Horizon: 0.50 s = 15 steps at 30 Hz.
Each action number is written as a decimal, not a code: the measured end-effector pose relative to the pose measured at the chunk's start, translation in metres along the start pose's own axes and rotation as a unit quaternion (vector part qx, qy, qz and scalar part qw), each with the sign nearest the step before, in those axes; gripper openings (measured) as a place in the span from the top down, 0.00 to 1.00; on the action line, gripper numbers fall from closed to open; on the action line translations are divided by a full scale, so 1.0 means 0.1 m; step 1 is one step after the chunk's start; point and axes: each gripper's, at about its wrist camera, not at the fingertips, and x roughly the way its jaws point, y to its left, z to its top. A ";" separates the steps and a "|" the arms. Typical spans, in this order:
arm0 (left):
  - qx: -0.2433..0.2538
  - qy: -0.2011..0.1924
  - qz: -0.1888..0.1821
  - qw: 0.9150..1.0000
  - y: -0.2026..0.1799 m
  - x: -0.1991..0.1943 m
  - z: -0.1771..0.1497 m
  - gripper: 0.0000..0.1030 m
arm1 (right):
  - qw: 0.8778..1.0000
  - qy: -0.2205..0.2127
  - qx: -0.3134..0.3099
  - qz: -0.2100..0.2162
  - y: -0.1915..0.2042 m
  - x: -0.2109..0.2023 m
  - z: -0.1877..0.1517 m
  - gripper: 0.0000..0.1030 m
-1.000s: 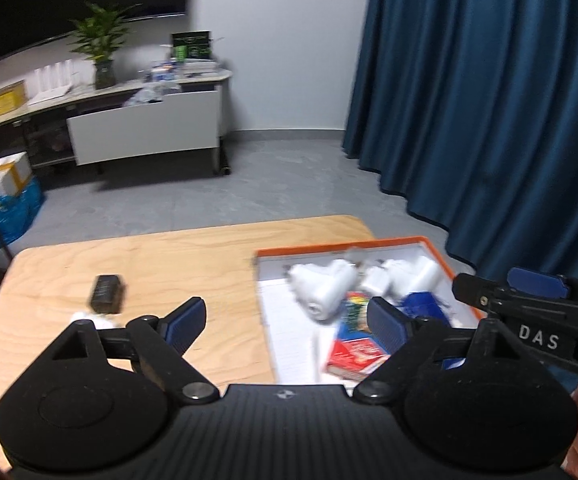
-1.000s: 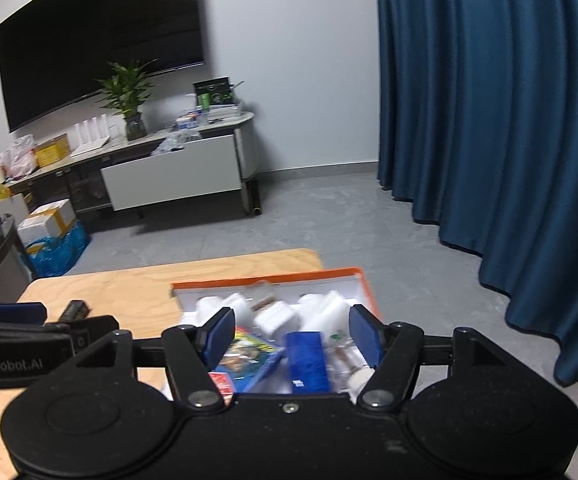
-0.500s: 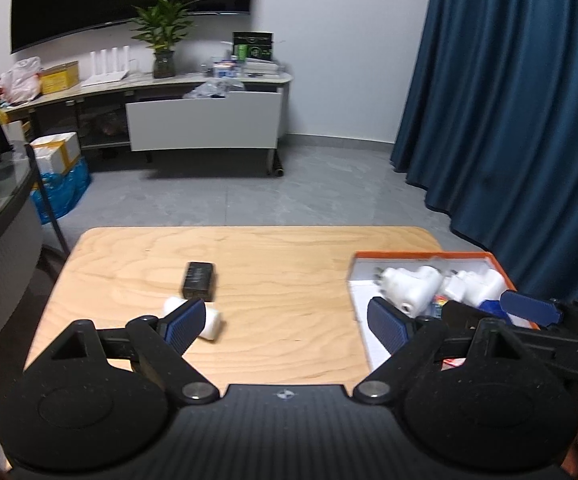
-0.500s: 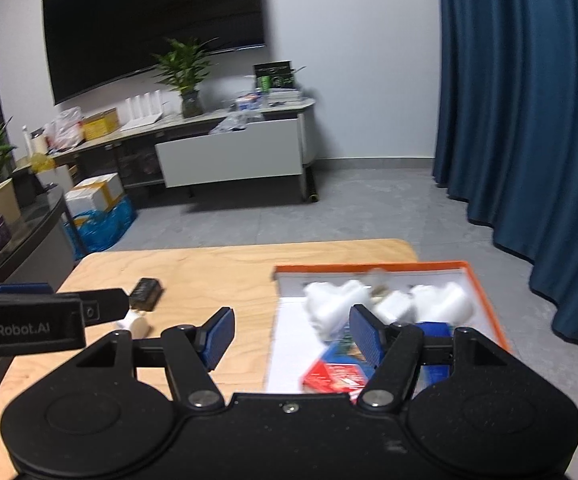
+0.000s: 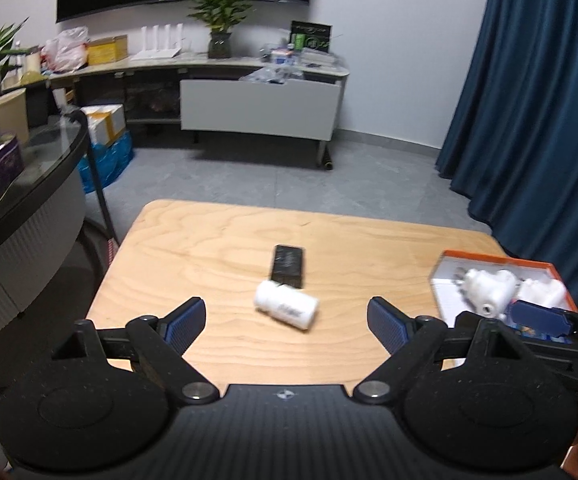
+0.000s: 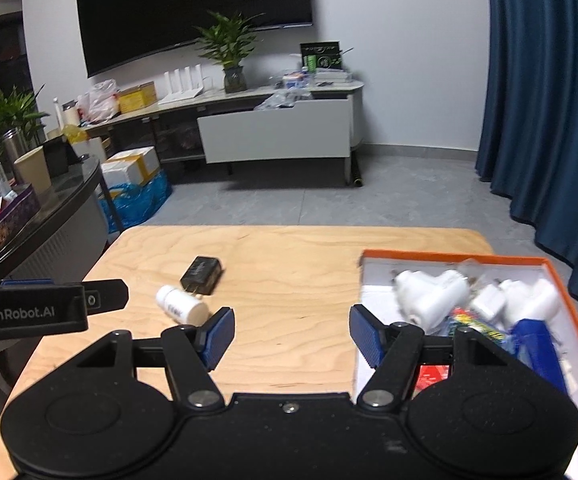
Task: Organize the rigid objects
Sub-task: 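Move both grippers back over the table toward the pill bottle and black charger, then grasp the white pill bottle with the left gripper while the right grasps the black charger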
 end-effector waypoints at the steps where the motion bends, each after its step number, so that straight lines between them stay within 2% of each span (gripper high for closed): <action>1: -0.001 0.002 0.004 1.000 0.05 0.03 -0.01 0.13 | 1.000 0.002 -0.001 0.003 0.02 0.03 -0.01 0.25; 9: -0.026 0.027 0.026 0.999 0.40 0.33 -0.05 0.13 | 1.000 0.021 -0.005 0.017 0.12 0.32 -0.05 0.25; 15: -0.010 0.033 0.001 0.999 0.40 0.58 -0.11 0.12 | 0.999 0.032 -0.001 0.023 0.12 0.54 -0.11 0.25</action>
